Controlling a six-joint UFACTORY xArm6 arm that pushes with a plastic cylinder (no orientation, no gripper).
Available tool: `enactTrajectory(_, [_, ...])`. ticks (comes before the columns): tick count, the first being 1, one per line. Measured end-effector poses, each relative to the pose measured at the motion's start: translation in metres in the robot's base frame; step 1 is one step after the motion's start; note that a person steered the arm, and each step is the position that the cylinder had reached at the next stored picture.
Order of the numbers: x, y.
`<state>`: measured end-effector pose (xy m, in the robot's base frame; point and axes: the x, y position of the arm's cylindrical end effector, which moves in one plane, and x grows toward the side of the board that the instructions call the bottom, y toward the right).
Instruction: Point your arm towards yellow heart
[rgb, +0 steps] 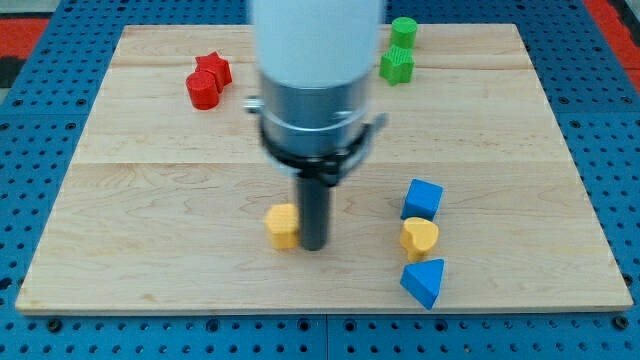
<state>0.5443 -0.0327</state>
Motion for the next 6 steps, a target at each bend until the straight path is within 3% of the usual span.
enactTrajectory(1, [-0.016, -0.053])
enactTrajectory(4, [-0.06, -0.087])
enactTrajectory(5, [-0.059, -0.008])
enactTrajectory(6, [-0.052, 0.032])
